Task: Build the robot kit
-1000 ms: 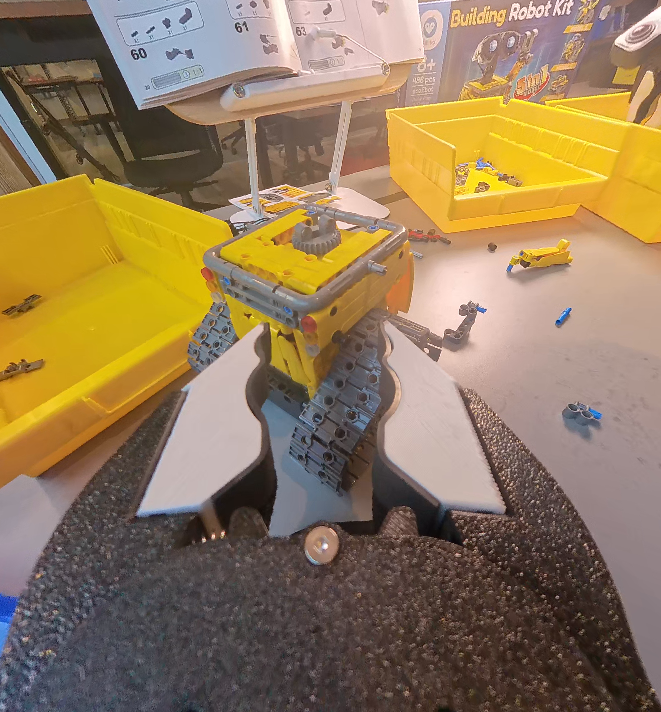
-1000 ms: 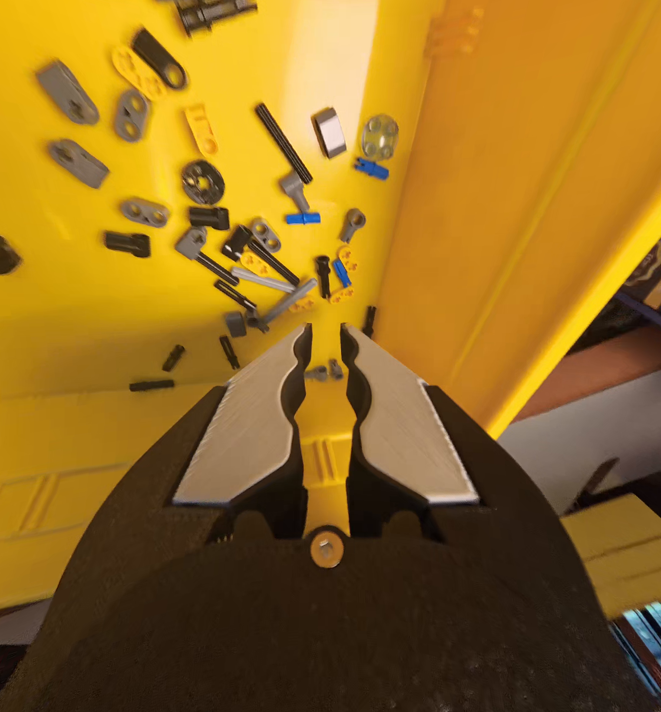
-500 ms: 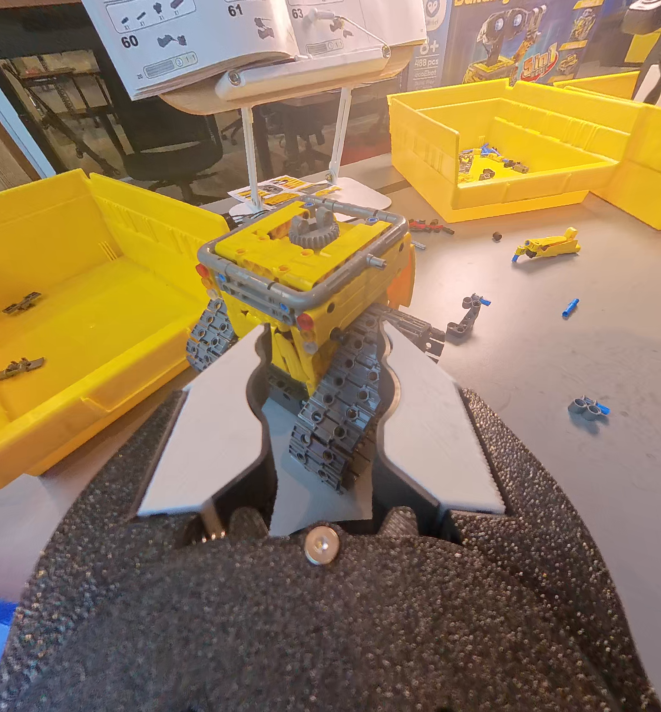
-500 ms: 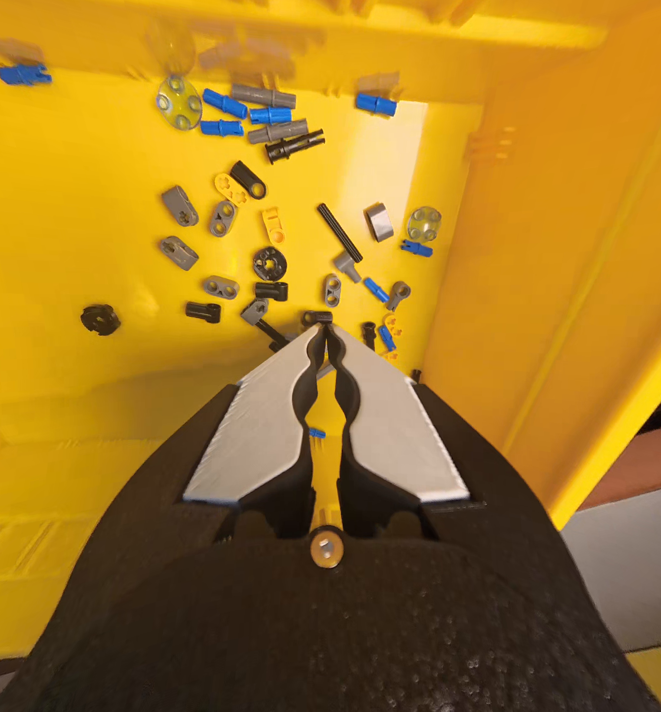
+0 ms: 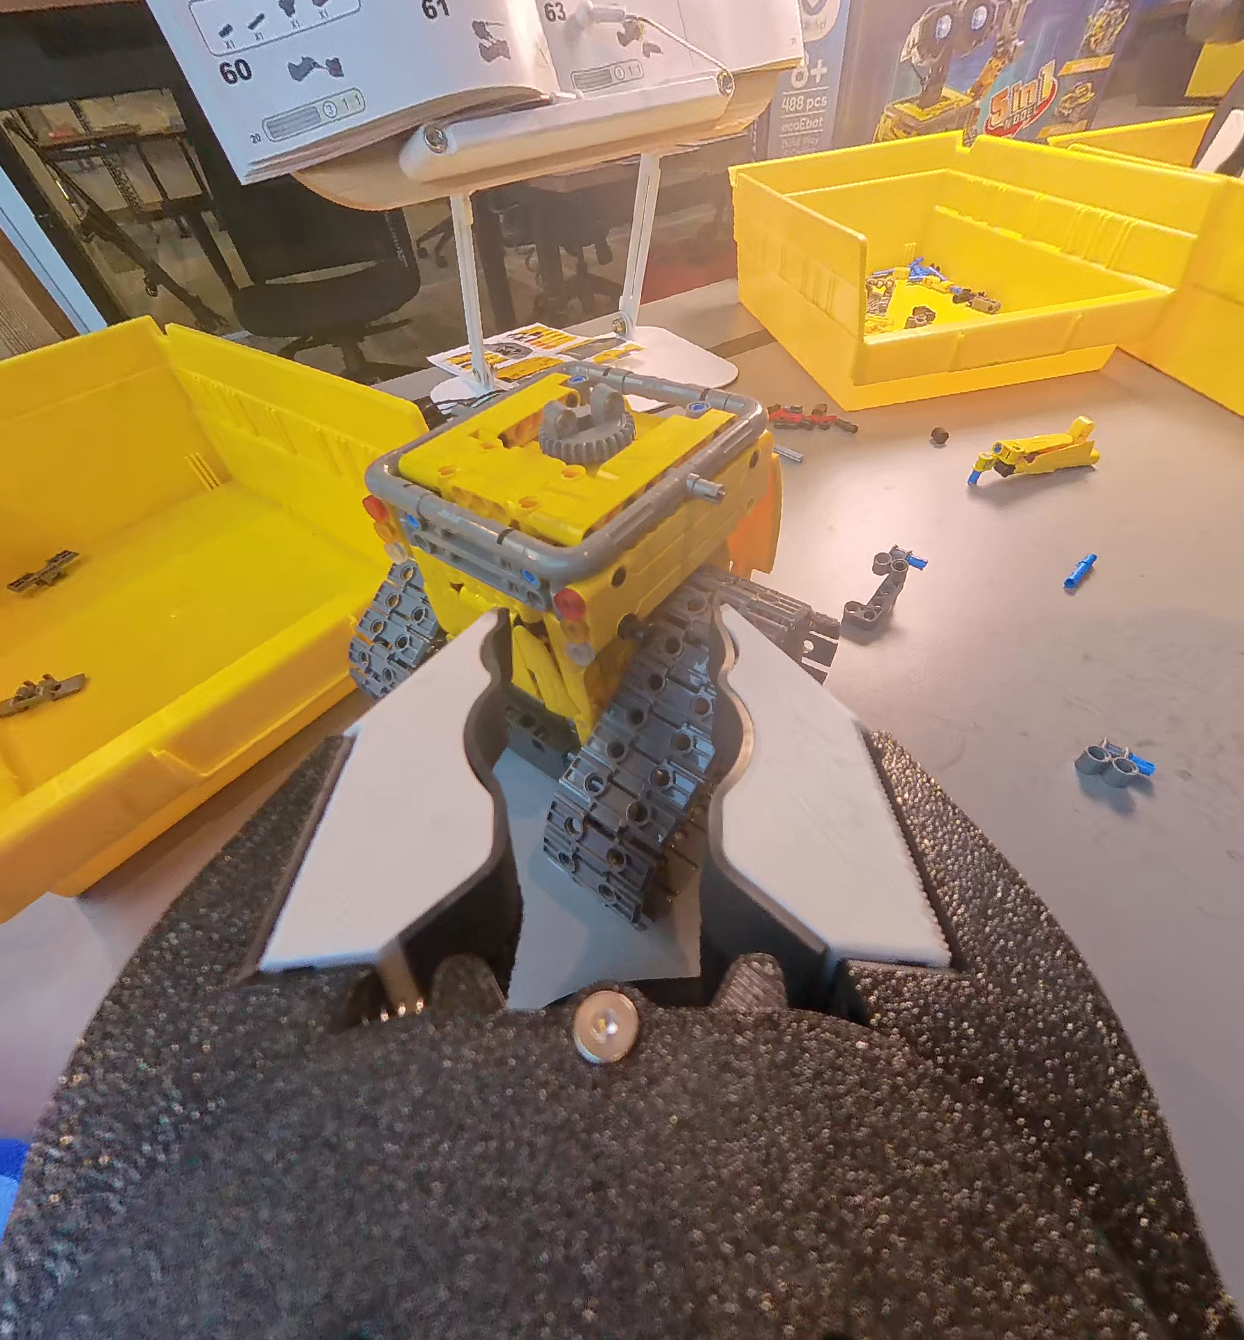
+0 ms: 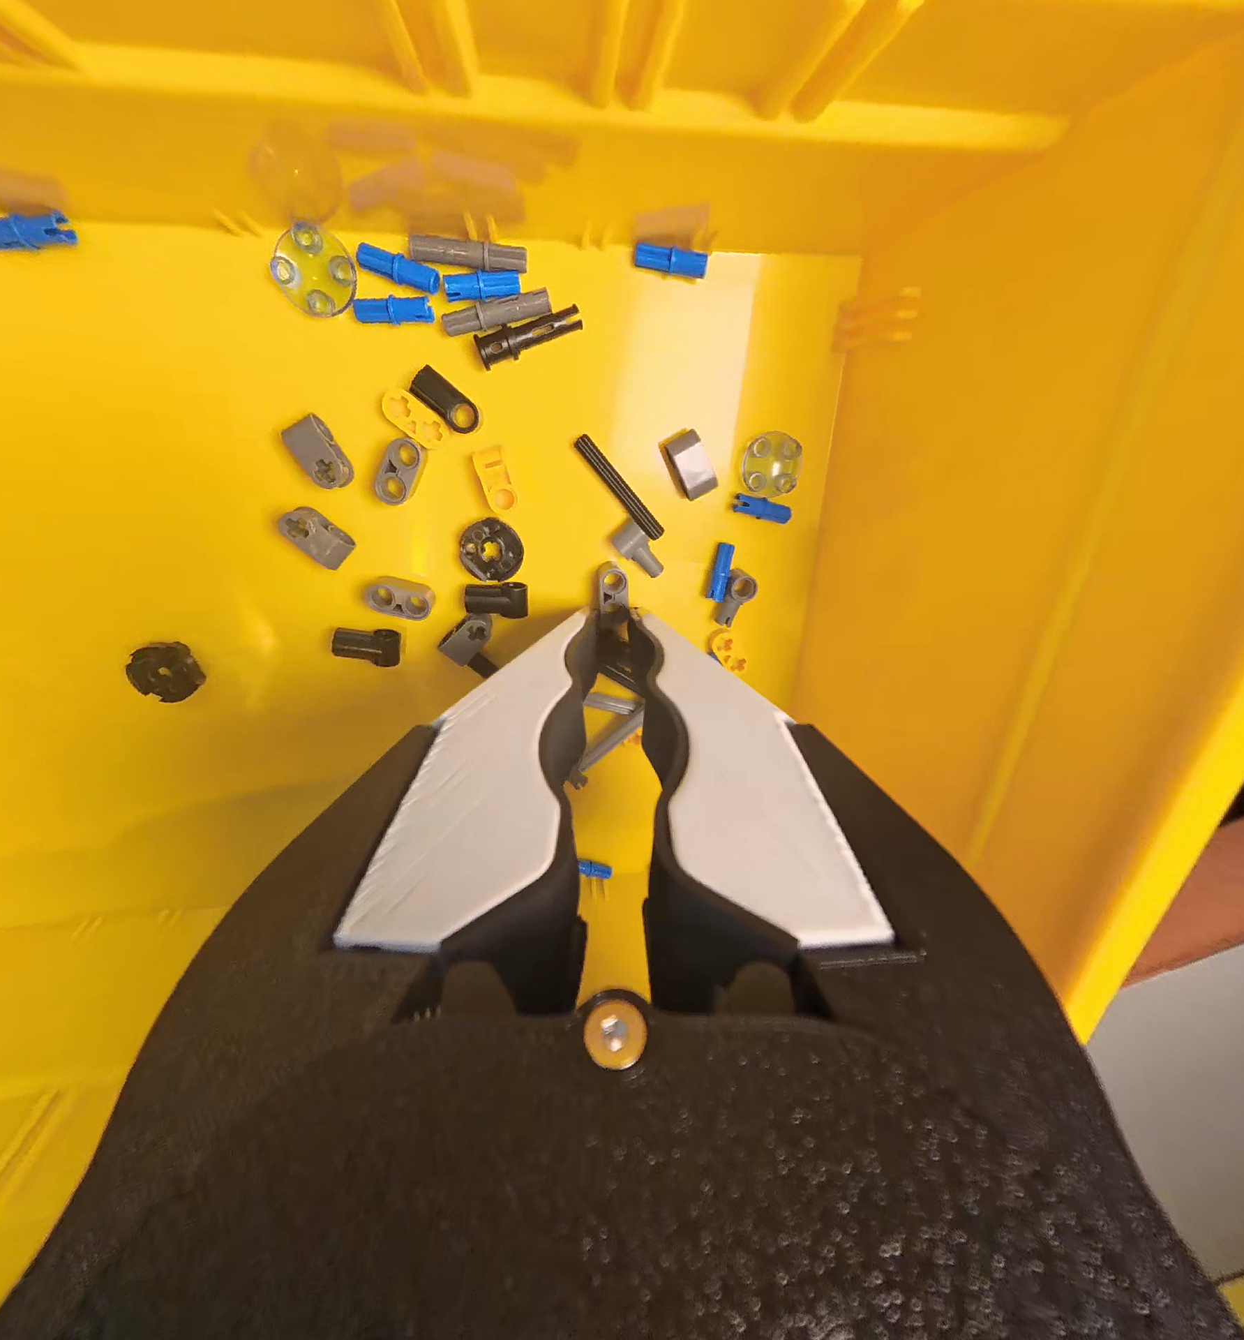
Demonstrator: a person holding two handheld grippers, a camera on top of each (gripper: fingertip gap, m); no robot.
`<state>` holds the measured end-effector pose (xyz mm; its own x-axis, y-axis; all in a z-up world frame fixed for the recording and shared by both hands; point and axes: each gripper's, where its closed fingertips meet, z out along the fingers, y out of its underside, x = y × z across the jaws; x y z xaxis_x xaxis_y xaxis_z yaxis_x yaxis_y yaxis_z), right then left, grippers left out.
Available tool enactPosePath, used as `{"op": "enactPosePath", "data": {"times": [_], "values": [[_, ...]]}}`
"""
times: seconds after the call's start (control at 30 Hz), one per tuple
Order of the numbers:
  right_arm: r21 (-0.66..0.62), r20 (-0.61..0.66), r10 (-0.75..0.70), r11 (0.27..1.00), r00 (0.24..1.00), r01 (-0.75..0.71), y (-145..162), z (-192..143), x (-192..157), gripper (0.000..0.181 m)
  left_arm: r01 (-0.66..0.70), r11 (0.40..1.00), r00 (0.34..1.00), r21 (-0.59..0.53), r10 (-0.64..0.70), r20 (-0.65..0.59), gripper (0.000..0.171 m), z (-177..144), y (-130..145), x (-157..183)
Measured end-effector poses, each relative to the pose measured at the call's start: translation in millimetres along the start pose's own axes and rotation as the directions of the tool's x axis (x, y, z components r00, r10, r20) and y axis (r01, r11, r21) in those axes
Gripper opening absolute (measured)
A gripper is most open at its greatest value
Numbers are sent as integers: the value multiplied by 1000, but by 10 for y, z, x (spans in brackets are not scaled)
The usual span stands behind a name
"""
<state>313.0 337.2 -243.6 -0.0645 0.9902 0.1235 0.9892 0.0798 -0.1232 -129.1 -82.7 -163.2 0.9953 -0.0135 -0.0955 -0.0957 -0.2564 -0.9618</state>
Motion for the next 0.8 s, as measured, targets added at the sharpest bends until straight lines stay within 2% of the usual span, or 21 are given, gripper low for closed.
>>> {"op": "enactPosePath", "data": {"times": [0.1,0.2,0.33,0.43,0.63,0.73,0.8], "values": [[59,-42,-36,997,998,39,-115,-62,-56,7,0,1000,1000,1,0,0,53,1,-1,0],[146,-234,-139,973,962,176,-338,-300,-103,7,7,1000,1000,5,-7,-3,53,-2,-5,-5],[220,-500,-238,895,833,388,-744,-815,-454,7,9,1000,1000,5,-9,-7,53,1,-6,-2],[239,-636,-254,833,728,499,-1011,-1193,-806,7,3,1000,1000,9,-3,-10,53,-3,-11,8],[179,-761,-295,760,578,624,-1279,-1621,-1286,7,-12,999,1000,42,12,-12,53,-46,-60,30],[166,-777,-295,756,556,633,-1299,-1704,-1365,7,-20,998,1000,63,21,-11,52,-74,-90,41],[169,-768,-288,771,572,614,-1248,-1701,-1360,7,-20,997,1000,75,21,-12,52,-90,-107,43]]}}
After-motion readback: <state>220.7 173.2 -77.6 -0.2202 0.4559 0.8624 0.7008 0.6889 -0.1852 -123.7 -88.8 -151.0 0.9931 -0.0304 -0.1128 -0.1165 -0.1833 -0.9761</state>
